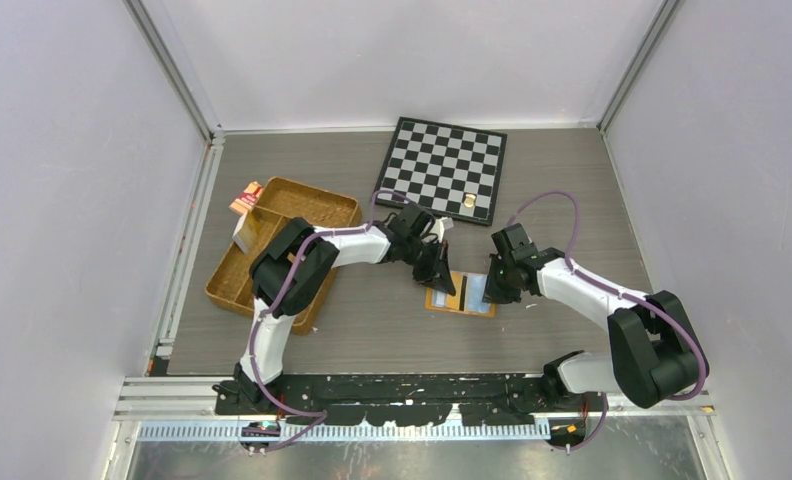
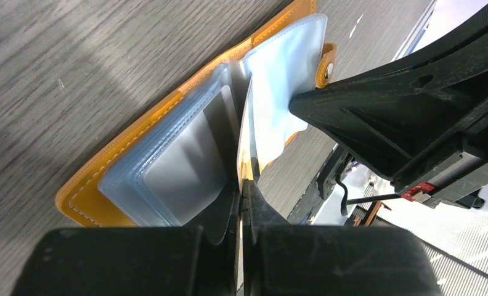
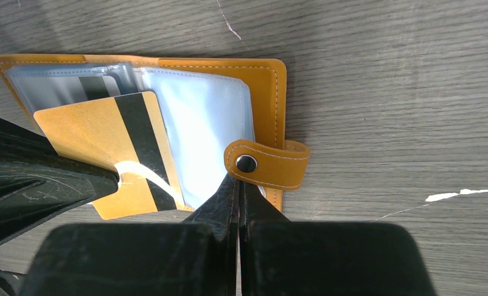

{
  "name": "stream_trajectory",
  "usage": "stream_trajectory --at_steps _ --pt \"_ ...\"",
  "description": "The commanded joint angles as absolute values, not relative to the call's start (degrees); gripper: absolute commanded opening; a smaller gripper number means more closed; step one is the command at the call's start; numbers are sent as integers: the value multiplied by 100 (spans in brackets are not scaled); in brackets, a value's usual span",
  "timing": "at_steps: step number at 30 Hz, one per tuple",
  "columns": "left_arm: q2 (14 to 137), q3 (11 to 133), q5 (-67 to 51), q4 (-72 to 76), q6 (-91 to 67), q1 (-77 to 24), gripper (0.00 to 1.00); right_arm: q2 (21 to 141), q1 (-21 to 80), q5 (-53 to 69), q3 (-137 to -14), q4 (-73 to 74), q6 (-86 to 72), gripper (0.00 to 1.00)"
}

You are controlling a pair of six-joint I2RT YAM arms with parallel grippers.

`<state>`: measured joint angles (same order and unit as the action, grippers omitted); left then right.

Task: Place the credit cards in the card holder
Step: Insert the credit card into the card holder.

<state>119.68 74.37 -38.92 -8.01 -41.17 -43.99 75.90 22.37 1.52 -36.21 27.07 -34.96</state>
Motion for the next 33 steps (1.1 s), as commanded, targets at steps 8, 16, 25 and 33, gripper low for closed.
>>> stream_trajectory --at_steps 8,16,25,33 --pt "12093 7598 -3240 -1613 -3583 -4351 0 7628 2230 -221 -3647 2817 -3411 1" --pt "12060 7527 -3326 -1643 -3579 -4351 0 7655 2228 -213 -3643 2817 -3409 1" --pt "12282 7642 -3353 -1574 -3631 -4351 0 7616 2231 -219 -3634 2818 -3425 1" --pt "12445 7780 -3384 -1565 -3679 -4346 0 7574 2230 -213 -3617 2818 -3415 1"
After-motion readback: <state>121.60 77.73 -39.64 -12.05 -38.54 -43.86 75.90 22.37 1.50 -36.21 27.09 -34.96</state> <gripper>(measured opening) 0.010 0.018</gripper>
